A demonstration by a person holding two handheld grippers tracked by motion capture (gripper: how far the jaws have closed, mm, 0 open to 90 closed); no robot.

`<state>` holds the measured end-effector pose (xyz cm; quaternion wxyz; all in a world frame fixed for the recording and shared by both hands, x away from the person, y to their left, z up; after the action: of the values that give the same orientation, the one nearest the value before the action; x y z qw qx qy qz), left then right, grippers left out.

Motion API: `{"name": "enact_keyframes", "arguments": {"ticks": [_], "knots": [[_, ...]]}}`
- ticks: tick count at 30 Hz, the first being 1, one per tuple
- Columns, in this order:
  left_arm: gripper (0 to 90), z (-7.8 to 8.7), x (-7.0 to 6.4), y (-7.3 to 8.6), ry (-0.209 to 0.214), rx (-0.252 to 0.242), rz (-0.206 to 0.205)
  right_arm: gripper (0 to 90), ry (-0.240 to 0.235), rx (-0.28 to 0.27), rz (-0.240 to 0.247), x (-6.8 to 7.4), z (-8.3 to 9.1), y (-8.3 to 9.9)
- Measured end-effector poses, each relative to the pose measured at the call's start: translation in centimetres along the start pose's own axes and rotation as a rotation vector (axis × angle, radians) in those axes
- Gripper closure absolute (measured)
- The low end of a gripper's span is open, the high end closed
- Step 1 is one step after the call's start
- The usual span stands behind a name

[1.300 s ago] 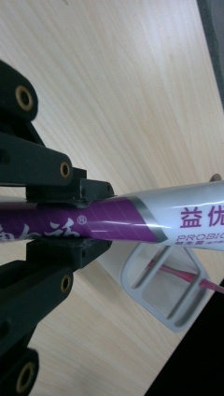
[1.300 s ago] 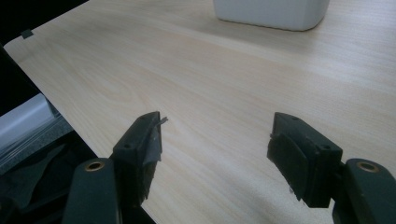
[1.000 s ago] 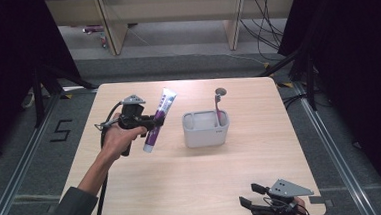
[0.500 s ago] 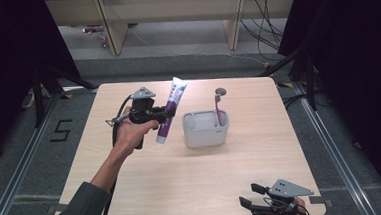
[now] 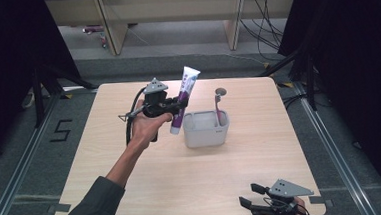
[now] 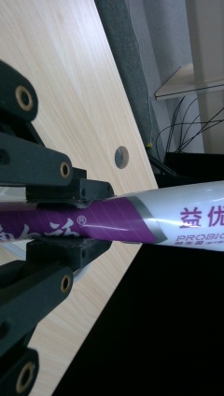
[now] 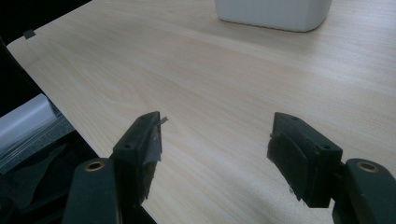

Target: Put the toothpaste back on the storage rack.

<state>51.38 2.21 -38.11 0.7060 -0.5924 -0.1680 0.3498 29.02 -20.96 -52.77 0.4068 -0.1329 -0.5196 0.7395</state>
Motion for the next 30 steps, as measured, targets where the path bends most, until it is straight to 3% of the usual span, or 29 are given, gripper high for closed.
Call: {"name": "enact_keyframes", "arguments": {"ticks": [1,2,3,5,6,7,20,26,30], "knots": [[75.7,-0.2,-0.1,-0.1,-0.005,-0.003,-0.001,34.8,-0.013,-0.013,-0.007,0.1,-0.1,-0.1],[75.7,-0.5,-0.2,-0.3,-0.007,-0.012,0.002,34.9,-0.003,-0.004,0.032,-0.3,0.0,-0.1],[75.7,-0.8,-0.3,-0.4,-0.008,-0.017,0.006,34.9,-0.001,-0.008,0.039,-0.3,0.0,-0.1],[75.7,-1.3,-0.5,-0.6,-0.013,-0.025,0.003,34.8,-0.014,-0.007,-0.005,0.1,-0.1,0.0],[75.8,-1.6,-0.7,-0.7,-0.013,-0.028,0.004,34.9,-0.009,-0.005,0.034,-0.2,0.0,-0.1],[75.7,-1.8,-0.8,-0.8,-0.013,-0.038,0.008,34.8,-0.007,-0.008,0.039,-0.2,-0.1,-0.1],[75.7,-4.6,-2.0,-1.1,-0.007,-0.062,0.010,34.9,-0.019,-0.008,0.027,-0.1,0.0,-0.1],[75.7,-5.7,-2.5,-0.7,0.000,-0.063,-0.008,34.9,-0.014,-0.011,0.040,-0.2,0.0,-0.2],[75.7,-6.7,-2.7,-0.3,0.007,-0.061,0.013,34.9,-0.017,-0.012,0.040,-0.1,0.1,-0.2]]}}
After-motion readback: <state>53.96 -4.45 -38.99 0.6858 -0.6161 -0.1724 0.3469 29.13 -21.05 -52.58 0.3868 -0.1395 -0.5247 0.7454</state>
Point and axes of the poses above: each handheld gripper's, and its own axes: z roughly backward along the jaws, y roughly out of its underside, x roughly to its left, the point moved 8 cm from there along -z, roughly forward along the jaws, and after that the axes turned 7 degrees about -x, right-handed, at the moved point
